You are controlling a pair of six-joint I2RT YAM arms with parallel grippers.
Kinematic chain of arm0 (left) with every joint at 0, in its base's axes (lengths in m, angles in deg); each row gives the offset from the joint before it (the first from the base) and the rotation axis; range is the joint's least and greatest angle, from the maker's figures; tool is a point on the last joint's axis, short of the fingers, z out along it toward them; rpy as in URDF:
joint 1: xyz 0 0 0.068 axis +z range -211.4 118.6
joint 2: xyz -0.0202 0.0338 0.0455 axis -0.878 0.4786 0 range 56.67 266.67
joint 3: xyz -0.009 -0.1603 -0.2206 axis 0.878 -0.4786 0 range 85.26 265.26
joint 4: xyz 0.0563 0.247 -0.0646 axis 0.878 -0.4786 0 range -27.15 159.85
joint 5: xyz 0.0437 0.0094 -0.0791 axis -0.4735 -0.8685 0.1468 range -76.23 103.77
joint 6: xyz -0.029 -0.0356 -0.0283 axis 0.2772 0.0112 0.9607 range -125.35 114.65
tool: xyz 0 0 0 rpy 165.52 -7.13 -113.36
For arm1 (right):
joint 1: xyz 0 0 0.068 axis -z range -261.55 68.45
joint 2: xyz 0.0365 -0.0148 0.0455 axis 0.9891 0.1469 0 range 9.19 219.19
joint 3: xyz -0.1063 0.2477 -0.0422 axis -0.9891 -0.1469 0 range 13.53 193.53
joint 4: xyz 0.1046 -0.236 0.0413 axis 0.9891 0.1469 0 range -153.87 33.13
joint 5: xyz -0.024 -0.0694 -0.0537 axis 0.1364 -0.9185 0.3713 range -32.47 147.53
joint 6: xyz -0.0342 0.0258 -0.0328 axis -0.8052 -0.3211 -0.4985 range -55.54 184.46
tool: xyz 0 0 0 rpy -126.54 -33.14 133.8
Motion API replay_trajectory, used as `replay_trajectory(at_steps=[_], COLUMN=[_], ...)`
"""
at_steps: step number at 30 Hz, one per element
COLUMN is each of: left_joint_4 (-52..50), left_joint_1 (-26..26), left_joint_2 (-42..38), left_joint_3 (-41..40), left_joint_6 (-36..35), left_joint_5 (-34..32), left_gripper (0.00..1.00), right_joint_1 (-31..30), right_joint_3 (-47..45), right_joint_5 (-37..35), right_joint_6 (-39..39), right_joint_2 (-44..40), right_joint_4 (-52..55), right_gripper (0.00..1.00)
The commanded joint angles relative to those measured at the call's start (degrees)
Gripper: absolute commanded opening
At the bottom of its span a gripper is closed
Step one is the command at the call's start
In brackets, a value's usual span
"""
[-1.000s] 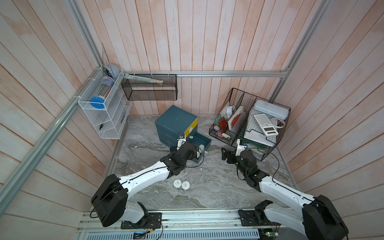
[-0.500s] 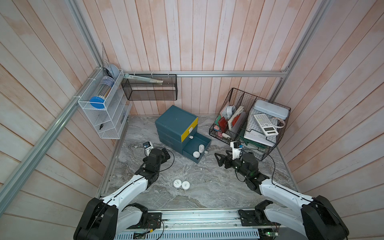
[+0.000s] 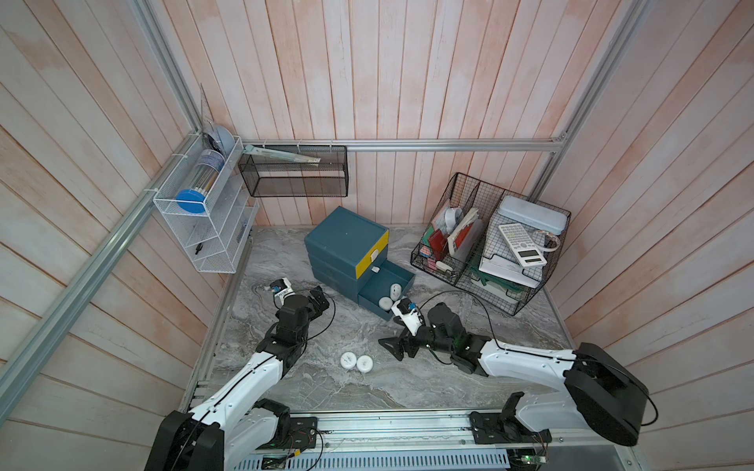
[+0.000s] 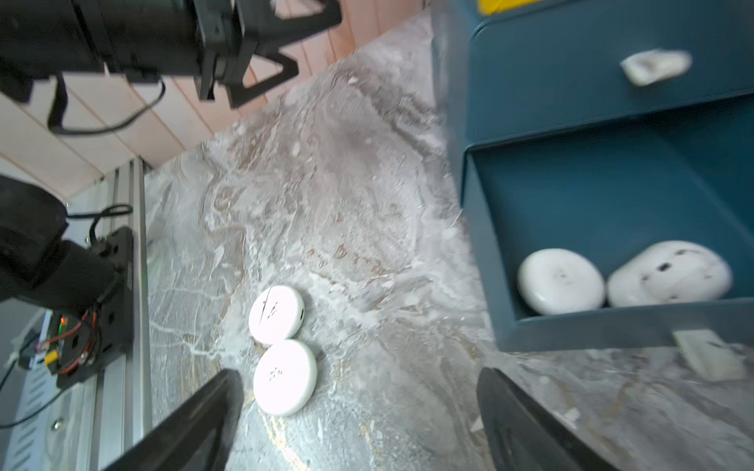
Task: Put the bluetooth earphones in the drawer according to color
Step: Pick up the Bluetooth earphone from the center of the board.
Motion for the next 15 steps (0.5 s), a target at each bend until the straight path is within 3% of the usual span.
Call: replay_trajectory(at_steps=[1, 15], left_joint_4=[1.3, 2.1], left_joint_1=[0.4, 0.8], left_joint_2=[-0.4, 0.3], left_joint_3=[-0.8, -0.9], left_joint_6=[0.3, 0.2], left_joint_5=[0.8, 1.6], left_gripper=[1.0, 1.0], right_joint_1=[-2.2, -8.0], right_joint_3=[2.4, 8.0], right_joint_5=[-1.3, -3.0], right_joint_6=[-4.1, -7.4], right_joint_2=[3.0, 13.3], right_joint_4=[3.3, 8.0], right_gripper=[0.96, 0.98])
